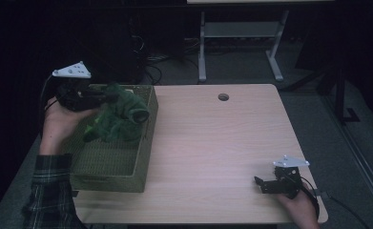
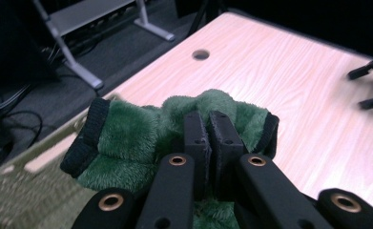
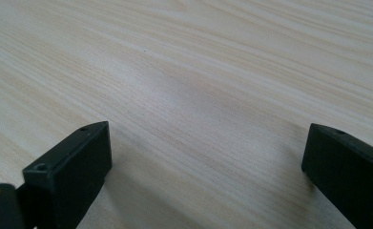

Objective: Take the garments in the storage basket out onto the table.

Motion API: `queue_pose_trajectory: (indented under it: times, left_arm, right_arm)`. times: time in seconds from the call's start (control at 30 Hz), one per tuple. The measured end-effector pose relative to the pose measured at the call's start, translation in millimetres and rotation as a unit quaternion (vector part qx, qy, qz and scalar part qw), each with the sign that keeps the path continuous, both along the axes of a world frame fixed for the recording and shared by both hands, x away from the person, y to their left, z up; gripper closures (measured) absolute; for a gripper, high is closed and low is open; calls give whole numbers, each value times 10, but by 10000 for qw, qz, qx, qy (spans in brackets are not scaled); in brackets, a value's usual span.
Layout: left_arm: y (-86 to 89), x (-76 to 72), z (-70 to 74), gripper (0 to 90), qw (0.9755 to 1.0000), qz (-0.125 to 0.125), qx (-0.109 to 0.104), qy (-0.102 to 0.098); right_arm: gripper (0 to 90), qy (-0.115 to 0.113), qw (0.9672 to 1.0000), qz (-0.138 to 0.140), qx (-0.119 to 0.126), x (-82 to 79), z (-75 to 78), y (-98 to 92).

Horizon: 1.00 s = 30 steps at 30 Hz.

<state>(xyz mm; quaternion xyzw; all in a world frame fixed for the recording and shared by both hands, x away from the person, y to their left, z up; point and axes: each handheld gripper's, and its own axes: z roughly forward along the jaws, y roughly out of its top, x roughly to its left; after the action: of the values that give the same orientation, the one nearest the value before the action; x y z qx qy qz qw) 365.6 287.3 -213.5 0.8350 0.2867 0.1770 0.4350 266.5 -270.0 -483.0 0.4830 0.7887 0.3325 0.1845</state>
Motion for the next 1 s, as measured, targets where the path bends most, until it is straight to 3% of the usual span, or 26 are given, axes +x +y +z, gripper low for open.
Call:
queue_pose_trajectory:
  times: [0.17, 0.47, 0.8, 1.0]
  left_arm:
    - [-163, -16, 130, 867, 9997, -168, -155, -77]
    - [-500, -28, 234, 867, 9979, -512, -393, -89]
    - [-900, -53, 239, 867, 9954, -862, -416, -105]
    - [-1254, -75, 202, 867, 9929, -1123, -391, -98]
  right_arm:
    - [27, 1, 10000, -1, 1, 0, 0, 0]
    - [27, 1, 10000, 0, 0, 0, 0, 0]
    - [27, 0, 10000, 1, -1, 0, 0, 0]
    - [27, 2, 10000, -1, 0, 0, 0, 0]
